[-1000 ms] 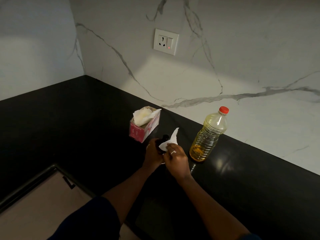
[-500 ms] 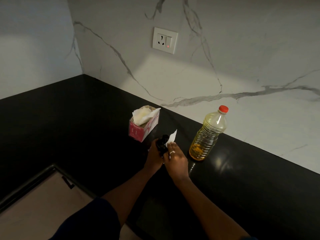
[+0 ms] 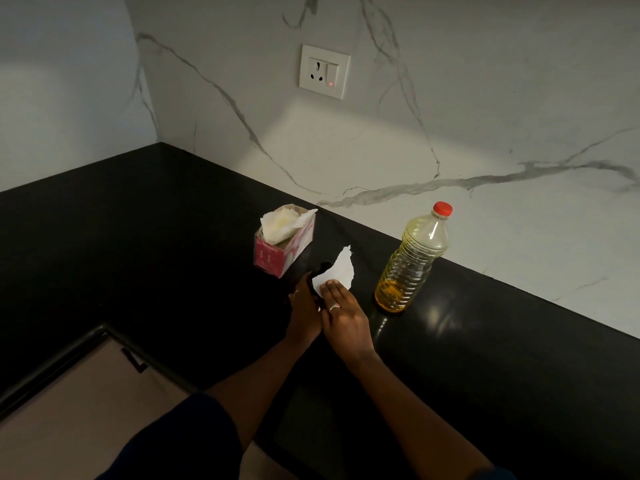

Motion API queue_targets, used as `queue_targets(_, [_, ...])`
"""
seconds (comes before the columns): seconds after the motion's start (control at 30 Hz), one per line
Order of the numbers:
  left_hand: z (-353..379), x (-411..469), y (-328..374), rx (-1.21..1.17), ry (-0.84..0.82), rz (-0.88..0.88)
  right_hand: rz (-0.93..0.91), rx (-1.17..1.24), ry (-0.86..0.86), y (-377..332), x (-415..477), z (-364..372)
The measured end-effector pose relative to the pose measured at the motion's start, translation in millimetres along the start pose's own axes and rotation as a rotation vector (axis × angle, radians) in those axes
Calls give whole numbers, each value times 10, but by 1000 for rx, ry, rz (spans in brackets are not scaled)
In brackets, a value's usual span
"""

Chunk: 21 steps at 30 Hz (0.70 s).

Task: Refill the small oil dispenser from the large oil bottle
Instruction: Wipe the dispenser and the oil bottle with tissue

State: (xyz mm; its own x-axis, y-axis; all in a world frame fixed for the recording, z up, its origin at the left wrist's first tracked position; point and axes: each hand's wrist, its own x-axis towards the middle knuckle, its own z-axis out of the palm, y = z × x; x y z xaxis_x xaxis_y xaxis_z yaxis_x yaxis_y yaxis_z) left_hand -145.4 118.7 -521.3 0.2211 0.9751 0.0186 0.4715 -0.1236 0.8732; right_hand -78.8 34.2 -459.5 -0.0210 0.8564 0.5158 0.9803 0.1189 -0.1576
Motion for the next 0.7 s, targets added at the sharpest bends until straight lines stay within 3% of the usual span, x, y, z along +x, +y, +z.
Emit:
queue_targets(0.17, [-57, -10, 186, -118, 115, -17, 77, 51, 53, 92, 65, -34])
queue_targets(0.3, [-11, -22, 162, 82, 81, 36, 159, 79, 28, 165, 167, -78])
queue_targets(0.4, [20, -33, 146, 72, 125, 48, 211, 105, -35, 253, 176, -70])
queue_targets(0.57, [-14, 48, 210, -281, 28, -49, 107, 25, 23, 206, 128, -64])
queue_targets(0.7, [12, 54, 172, -248, -9, -76, 23, -75, 60, 141, 139, -21])
